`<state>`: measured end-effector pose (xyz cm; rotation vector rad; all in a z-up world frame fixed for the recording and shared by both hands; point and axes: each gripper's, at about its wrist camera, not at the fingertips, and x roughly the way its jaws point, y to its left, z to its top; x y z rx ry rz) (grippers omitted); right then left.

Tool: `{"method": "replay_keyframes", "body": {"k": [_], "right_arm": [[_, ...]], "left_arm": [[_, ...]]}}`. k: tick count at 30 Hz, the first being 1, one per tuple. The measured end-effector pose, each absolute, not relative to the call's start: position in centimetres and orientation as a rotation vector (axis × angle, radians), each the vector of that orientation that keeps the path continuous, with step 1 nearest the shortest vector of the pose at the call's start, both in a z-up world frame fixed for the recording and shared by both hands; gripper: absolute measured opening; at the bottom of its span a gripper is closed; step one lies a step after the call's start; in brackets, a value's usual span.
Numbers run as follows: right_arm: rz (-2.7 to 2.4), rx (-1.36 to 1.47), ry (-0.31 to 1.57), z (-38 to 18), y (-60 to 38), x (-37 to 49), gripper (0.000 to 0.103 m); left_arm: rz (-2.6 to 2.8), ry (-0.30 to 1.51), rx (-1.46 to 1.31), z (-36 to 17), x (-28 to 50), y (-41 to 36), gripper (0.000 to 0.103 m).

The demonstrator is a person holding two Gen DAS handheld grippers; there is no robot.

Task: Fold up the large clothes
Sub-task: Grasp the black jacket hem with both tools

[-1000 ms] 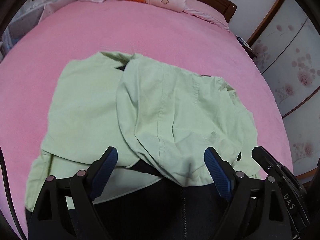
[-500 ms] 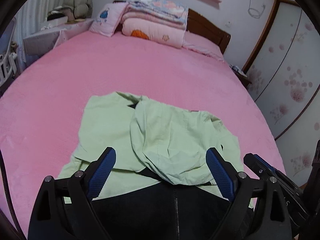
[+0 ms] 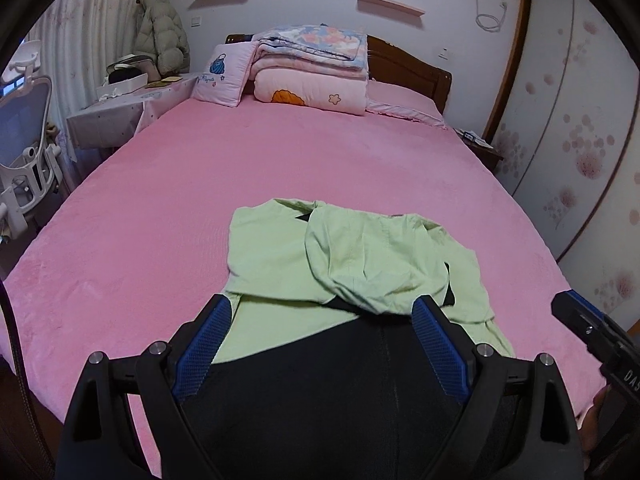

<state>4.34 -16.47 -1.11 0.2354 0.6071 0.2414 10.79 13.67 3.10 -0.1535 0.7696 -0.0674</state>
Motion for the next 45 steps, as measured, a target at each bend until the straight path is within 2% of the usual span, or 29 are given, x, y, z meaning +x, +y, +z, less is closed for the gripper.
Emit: {"method": "replay_keyframes", "body": {"k": [7, 18, 29, 33, 38, 40, 42, 43, 45], "right_arm": [[0.157, 0.262, 0.662, -4.9, -20.2, -0.9, 0.074], [-0.06, 0.175, 0.813, -12.6, -29.2, -7.6, 0.074], [-0.065, 0.239, 1.004, -21.4, -32.1, -6.5, 0.072], [-0.023, 0.253, 1.049, -23.3, -32.0, -5.5, 0.056], [-0.004, 0.248, 1.039, -23.7, -31.8, -5.7, 0.051], [0.001, 0.244, 1.037, -23.7, -31.7, -5.8, 0.039], [0.02, 0.249, 1.038, -23.5, -31.7, -5.9, 0.024], [0.022, 0.244, 1.036, -23.4, -31.7, -5.9, 0.021], [0.025, 0.225, 1.033, -23.1, -31.4, -5.9, 0.018]], "left_arm": [[-0.106, 0.78, -0.134, 0.1, 5.3, 16.1, 0.091], [-0.047, 0.959, -0.006, -11.6, 0.4, 23.2, 0.091], [-0.028, 1.056, -0.288, -17.1, 1.3, 30.7, 0.091], [-0.03, 1.09, -0.317, -18.8, 1.4, 31.6, 0.09], [-0.03, 1.114, -0.307, -20.3, 1.4, 31.4, 0.089], [-0.04, 1.12, -0.288, -20.4, 1.5, 30.8, 0.089], [-0.049, 1.131, -0.256, -20.5, 1.6, 30.1, 0.077], [-0.046, 1.139, -0.234, -20.4, 1.7, 29.7, 0.074], [-0.065, 1.145, -0.224, -20.2, 1.8, 29.0, 0.055]]}}
